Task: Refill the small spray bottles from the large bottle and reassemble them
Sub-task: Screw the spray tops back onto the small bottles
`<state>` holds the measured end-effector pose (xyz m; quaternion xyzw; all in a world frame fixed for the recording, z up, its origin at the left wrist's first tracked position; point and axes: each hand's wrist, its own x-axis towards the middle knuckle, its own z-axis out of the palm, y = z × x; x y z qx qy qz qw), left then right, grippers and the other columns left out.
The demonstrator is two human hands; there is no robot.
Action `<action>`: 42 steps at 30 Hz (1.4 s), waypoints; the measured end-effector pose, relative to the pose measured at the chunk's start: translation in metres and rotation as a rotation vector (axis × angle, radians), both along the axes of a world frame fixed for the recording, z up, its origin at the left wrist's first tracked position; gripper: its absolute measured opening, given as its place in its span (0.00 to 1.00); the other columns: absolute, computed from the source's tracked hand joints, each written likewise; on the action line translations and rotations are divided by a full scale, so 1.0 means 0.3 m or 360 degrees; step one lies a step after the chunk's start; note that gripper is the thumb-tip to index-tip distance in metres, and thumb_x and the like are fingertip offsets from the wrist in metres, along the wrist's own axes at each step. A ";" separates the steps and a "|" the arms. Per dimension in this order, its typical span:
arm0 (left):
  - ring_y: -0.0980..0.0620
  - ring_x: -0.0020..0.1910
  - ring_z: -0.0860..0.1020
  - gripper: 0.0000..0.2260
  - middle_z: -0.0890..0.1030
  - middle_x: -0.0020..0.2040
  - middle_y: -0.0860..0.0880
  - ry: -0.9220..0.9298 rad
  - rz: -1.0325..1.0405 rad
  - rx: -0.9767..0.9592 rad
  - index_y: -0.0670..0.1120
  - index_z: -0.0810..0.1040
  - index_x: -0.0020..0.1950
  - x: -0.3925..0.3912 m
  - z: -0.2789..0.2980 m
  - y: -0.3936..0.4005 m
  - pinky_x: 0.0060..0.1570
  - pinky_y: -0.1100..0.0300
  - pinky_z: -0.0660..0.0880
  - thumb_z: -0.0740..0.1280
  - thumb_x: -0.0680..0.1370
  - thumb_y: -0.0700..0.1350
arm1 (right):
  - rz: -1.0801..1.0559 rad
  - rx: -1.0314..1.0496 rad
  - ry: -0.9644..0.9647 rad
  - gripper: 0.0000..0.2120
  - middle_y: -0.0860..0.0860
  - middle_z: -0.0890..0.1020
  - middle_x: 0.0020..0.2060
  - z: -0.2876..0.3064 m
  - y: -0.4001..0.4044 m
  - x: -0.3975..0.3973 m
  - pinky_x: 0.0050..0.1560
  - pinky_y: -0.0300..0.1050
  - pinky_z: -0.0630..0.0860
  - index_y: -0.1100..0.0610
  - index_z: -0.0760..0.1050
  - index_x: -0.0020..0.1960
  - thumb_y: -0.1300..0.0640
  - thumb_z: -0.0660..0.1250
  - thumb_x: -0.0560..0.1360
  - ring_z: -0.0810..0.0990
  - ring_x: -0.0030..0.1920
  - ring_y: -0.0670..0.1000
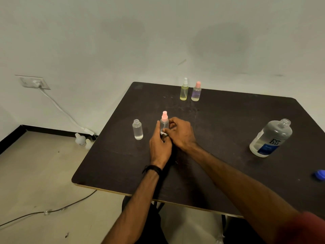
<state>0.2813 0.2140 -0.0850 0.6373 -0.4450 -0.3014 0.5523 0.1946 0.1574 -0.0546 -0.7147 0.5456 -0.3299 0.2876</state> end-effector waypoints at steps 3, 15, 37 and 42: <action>0.57 0.72 0.70 0.27 0.71 0.75 0.52 0.0149 -0.0160 0.0055 0.51 0.62 0.80 0.003 -0.002 -0.118 0.71 0.62 0.66 0.61 0.81 0.38 | -0.0127 -0.0021 -0.0006 0.11 0.46 0.84 0.40 0.003 -0.090 0.007 0.47 0.46 0.82 0.52 0.80 0.51 0.52 0.74 0.70 0.83 0.41 0.44; 0.49 0.56 0.82 0.15 0.84 0.57 0.43 0.1050 -0.0114 0.0097 0.44 0.82 0.59 0.024 0.069 -0.566 0.54 0.59 0.77 0.56 0.83 0.46 | -0.0244 -0.0070 -0.0215 0.08 0.48 0.84 0.41 -0.032 -0.455 0.061 0.45 0.44 0.82 0.52 0.80 0.49 0.48 0.67 0.77 0.83 0.42 0.46; 0.62 0.39 0.71 0.15 0.71 0.39 0.57 0.0873 -0.0064 0.0207 0.54 0.68 0.39 -0.017 0.097 -0.709 0.42 0.65 0.70 0.52 0.85 0.49 | -0.0297 -0.0044 -0.0083 0.13 0.52 0.83 0.52 -0.009 -0.560 0.018 0.48 0.39 0.75 0.56 0.77 0.58 0.53 0.68 0.76 0.81 0.51 0.50; 0.57 0.39 0.69 0.05 0.71 0.41 0.54 0.0512 -0.0071 0.0218 0.50 0.73 0.48 0.001 0.089 -0.514 0.47 0.56 0.68 0.58 0.81 0.46 | -0.0329 -0.0130 -0.0015 0.14 0.47 0.83 0.50 0.065 -0.384 -0.093 0.55 0.42 0.79 0.55 0.79 0.57 0.50 0.69 0.75 0.81 0.49 0.44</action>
